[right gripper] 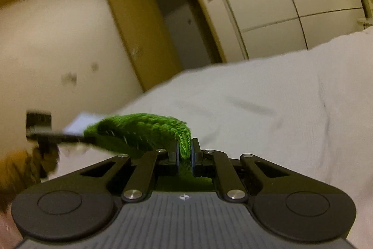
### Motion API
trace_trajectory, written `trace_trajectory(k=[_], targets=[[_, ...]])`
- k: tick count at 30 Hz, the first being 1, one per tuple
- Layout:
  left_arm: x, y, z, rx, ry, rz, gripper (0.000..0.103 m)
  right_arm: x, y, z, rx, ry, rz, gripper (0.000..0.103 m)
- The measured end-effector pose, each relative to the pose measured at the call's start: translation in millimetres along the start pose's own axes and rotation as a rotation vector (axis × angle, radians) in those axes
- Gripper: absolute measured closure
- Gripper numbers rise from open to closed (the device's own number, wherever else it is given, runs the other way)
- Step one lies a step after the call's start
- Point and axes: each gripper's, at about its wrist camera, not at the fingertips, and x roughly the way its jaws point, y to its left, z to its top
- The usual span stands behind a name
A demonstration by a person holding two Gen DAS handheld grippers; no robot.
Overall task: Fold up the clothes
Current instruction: 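Lift the hem with both grippers and fold it over toward the neckline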
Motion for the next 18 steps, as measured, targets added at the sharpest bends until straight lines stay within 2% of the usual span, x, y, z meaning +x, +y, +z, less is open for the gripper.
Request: trace_trajectory(k=[1,2,3,6,7,9,11,13,15,18], targets=[[-15.4,-13.7,-20.0,0.007,0.015,0.036,0.087,-17.3,9.6,-19.0,-0.015,0.013,-0.021,0.086],[-27.4,-29.0,-38.7,0.009,0.035,0.085,0.086,-34.5,19.1,-38.1,-0.029,0.026,-0.042,0.072],[-37.7,-41.3,-55.8,-0.011,0.044,0.128,0.086,-51.8,28.7,-57.1,-0.044,0.039,-0.063,0.066],[-64.1,-73.4,-100.2,-0.108,0.06,0.257,0.086,-100.1,55.0,-112.8,-0.07,0.082,-0.123,0.066],[-71.7,-82.0,-111.8,-0.16,0.056,0.29,0.086,-106.7,57.3,-127.9,-0.025,0.103,-0.135,0.066],[-80.0,-97.2,-123.8,-0.195,0.077,0.339,0.086,-121.1,66.6,-150.6,0.044,0.118,-0.164,0.064],[-85.3,-112.6,-129.1,-0.207,0.101,0.375,0.086,-128.5,79.2,-153.1,0.061,0.114,-0.188,0.063],[-85.1,-126.7,-123.1,-0.173,0.128,0.386,0.086,-131.7,95.9,-142.2,0.037,0.1,-0.186,0.062],[-85.1,-142.0,-114.1,-0.139,0.128,0.384,0.085,-139.8,112.6,-128.3,-0.002,0.07,-0.177,0.056],[-74.0,-157.2,-101.1,-0.079,0.106,0.363,0.076,-136.4,136.4,-105.6,-0.09,0.022,-0.168,0.046]])
